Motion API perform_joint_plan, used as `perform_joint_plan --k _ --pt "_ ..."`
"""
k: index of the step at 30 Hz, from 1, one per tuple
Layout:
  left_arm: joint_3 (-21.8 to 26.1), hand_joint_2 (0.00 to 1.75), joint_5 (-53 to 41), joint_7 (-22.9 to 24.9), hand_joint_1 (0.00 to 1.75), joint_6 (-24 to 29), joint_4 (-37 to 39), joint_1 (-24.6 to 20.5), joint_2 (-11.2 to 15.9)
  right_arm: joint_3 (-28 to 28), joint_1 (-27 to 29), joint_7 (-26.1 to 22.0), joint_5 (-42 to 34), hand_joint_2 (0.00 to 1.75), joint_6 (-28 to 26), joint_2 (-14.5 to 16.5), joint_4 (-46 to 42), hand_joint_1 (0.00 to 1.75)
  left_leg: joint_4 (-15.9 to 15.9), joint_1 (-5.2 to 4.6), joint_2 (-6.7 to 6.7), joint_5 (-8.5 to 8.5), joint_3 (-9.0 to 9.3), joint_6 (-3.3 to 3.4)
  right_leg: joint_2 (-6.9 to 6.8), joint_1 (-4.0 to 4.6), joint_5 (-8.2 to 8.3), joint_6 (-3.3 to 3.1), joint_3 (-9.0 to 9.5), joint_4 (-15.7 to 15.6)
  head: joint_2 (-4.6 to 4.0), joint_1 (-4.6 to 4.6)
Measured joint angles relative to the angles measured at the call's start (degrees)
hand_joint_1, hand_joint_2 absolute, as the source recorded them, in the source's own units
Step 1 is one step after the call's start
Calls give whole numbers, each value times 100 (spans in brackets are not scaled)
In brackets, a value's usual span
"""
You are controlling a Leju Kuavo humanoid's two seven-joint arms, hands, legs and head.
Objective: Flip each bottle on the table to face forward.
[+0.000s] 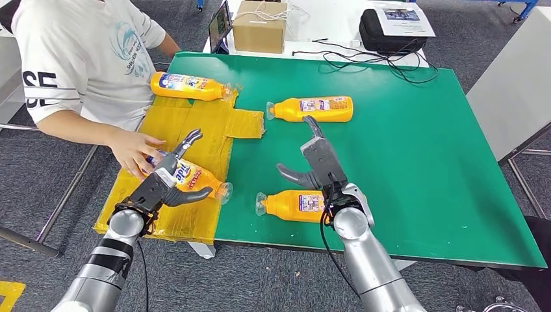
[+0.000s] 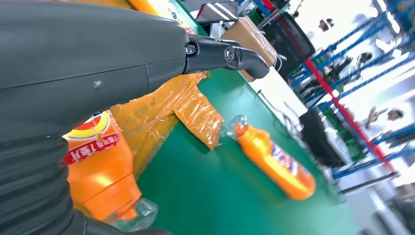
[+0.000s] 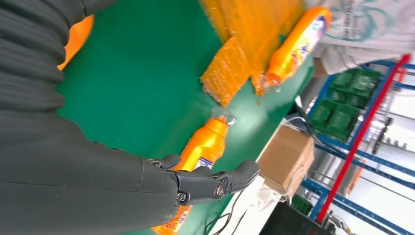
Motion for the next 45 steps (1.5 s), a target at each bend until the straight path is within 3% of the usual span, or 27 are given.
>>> perform_joint_plan --k 1,2,5,10,17,38,45 --pt "83 175 171 31 0 -45 -21 26 -44 49 5 51 127 44 8 -9 15 0 0 0 0 0 0 0 0 0 0 0 0 0 0 0" --pt "171 175 351 76 0 -90 -43 55 -90 103 14 107 259 44 11 -20 31 0 0 0 0 0 0 0 0 0 0 0 0 0 0 0" --pt "455 175 932 324 0 -251 -129 155 -271 248 86 286 639 175 -17 -53 82 0 0 0 -1 0 0 0 -1 0 -1 0 -1 -1 0 -1" --pt "722 175 1774 835 0 -454 -299 329 -575 353 311 555 1069 175 -62 -137 173 0 0 -1 -4 -3 -2 1 -3 -1 -2 0 -1 -3 0 -1" --pt "740 175 1914 1087 0 -196 -344 381 -768 364 463 796 1381 175 -30 -277 322 0 0 -1 -5 -3 -3 1 -4 -1 -2 1 -1 -4 0 -1" --pt "796 175 2194 1130 0 -165 -390 400 -799 429 399 1391 2432 175 -3 -762 794 0 0 -2 -7 -3 -4 1 -9 -1 -2 1 1 -4 0 -3" --pt "812 175 2254 1159 0 -258 -390 400 -786 472 194 1464 2638 175 296 -855 1069 0 0 -1 -6 -2 2 2 -9 -1 -2 0 4 -4 0 -3"
